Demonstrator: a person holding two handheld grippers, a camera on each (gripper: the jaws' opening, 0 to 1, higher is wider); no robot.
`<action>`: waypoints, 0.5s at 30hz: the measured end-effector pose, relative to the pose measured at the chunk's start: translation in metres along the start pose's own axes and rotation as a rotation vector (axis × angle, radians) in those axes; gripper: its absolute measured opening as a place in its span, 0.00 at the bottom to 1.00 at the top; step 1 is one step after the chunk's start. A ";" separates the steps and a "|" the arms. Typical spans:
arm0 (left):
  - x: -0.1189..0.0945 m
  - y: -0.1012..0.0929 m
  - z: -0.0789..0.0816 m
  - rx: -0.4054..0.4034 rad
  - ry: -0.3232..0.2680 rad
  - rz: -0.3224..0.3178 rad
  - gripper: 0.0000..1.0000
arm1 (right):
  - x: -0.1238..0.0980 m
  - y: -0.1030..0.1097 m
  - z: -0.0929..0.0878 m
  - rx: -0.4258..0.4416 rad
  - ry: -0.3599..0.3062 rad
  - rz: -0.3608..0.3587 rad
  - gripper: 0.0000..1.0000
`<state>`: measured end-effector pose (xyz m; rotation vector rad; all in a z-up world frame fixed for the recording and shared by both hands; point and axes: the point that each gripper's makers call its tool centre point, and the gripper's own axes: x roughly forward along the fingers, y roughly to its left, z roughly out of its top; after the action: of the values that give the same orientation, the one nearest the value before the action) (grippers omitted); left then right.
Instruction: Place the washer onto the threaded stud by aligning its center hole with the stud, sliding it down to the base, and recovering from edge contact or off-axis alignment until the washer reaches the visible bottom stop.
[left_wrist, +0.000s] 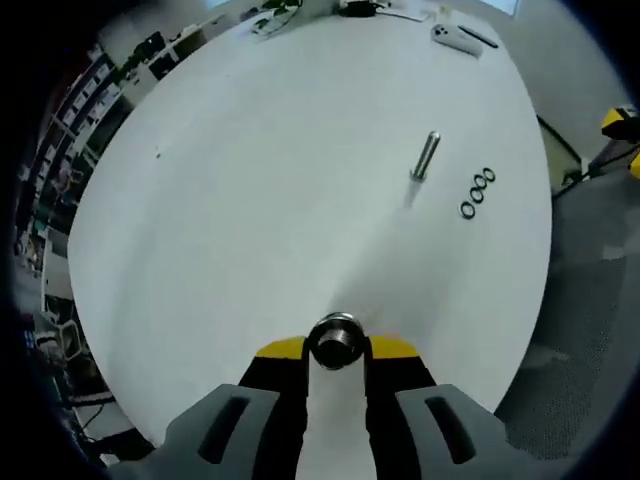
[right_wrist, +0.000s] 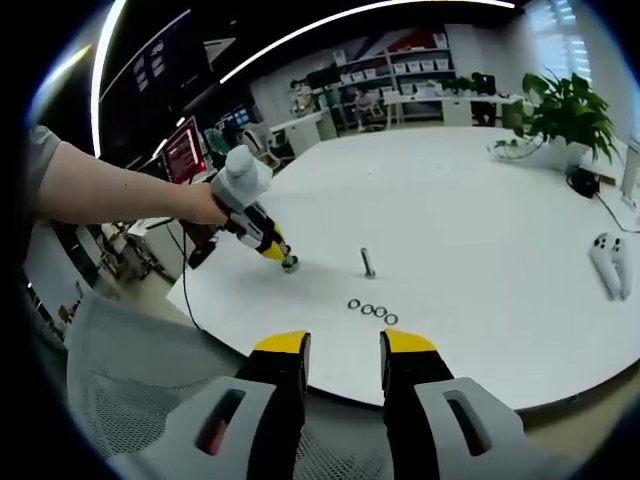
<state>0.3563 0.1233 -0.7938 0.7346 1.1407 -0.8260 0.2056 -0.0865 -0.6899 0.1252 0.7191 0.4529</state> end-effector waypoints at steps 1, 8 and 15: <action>0.001 0.000 0.000 0.001 0.001 -0.001 0.18 | 0.000 0.000 0.000 -0.001 0.001 0.000 0.31; 0.014 0.000 -0.004 0.001 0.027 -0.010 0.18 | 0.000 0.000 -0.001 -0.003 0.006 -0.002 0.31; 0.019 -0.001 -0.008 -0.009 0.041 -0.015 0.19 | 0.000 -0.001 -0.001 -0.001 0.006 -0.003 0.31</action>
<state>0.3550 0.1261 -0.8141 0.7390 1.1873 -0.8208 0.2052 -0.0873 -0.6914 0.1213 0.7250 0.4509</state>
